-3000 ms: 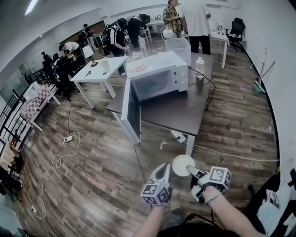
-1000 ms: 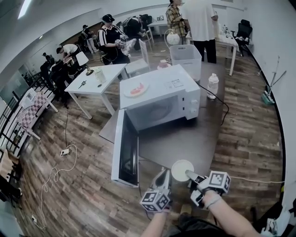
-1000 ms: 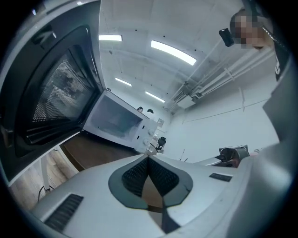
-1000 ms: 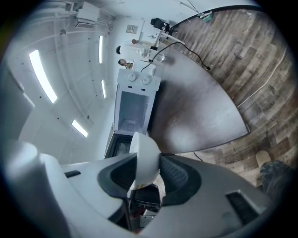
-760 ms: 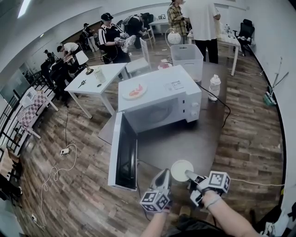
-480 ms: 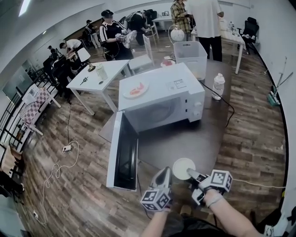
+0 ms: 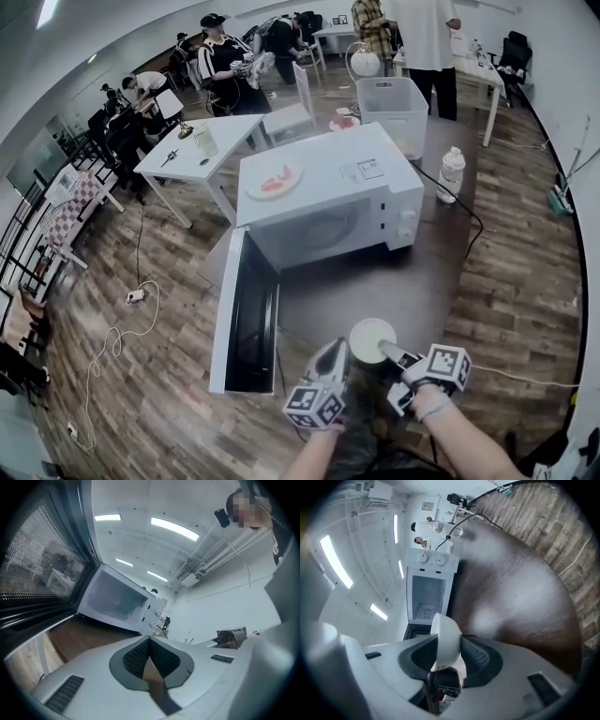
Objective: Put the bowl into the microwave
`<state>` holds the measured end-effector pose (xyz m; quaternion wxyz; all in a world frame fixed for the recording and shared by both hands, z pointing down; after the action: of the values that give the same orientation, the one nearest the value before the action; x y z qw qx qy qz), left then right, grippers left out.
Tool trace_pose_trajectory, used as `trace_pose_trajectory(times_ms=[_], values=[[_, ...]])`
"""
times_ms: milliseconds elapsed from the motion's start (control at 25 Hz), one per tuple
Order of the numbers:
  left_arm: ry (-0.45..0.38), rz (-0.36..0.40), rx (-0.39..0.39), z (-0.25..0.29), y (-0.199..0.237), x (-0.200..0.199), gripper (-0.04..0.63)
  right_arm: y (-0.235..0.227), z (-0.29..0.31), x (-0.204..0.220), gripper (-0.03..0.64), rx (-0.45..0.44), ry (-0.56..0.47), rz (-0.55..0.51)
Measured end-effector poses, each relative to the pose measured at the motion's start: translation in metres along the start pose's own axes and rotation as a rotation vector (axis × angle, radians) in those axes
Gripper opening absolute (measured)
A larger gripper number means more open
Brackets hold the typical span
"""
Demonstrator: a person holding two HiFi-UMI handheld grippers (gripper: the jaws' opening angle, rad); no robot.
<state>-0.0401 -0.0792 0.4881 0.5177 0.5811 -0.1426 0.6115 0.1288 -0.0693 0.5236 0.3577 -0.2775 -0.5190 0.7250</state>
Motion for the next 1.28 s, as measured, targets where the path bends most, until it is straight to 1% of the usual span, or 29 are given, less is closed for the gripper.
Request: trace_pose_trajectory(times_ms=[160,320,480,640,920,1120,1280], values=[[-0.001,-0.006,-0.004,0.016,0.012,-0.008,0.012,0.002,0.011,-0.018,0.144,0.005,-0.007,-0.023],[-0.017,-0.004,-0.005,0.034,0.023,-0.023,0.012,0.013,0.025,-0.037,0.144,0.018,-0.01,-0.015],[-0.021,0.011,-0.009,0.049,0.035,-0.036,0.012,0.024,0.046,-0.058,0.144,0.013,-0.011,-0.028],[-0.03,0.027,-0.028,0.064,0.051,-0.048,0.012,0.035,0.069,-0.074,0.144,0.012,-0.015,-0.017],[-0.033,0.044,-0.041,0.087,0.074,-0.059,0.012,0.047,0.106,-0.1,0.144,-0.023,-0.015,-0.026],[-0.027,0.036,-0.058,0.098,0.087,-0.059,0.012,0.051,0.127,-0.113,0.144,-0.025,-0.013,-0.025],[-0.022,0.047,-0.047,0.107,0.091,-0.061,0.012,0.055,0.139,-0.125,0.144,-0.018,-0.011,-0.039]])
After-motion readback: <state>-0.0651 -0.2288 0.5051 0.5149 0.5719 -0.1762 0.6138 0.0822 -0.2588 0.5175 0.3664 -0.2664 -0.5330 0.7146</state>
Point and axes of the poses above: the fingertips, and each gripper's own axes: z forward along the fingers, y to its left, x out of its underside, the point moved 6 cm from there along -z, backward along the fingers, and after that the axes turned 10 degrees about y, right-handed, at the moved point
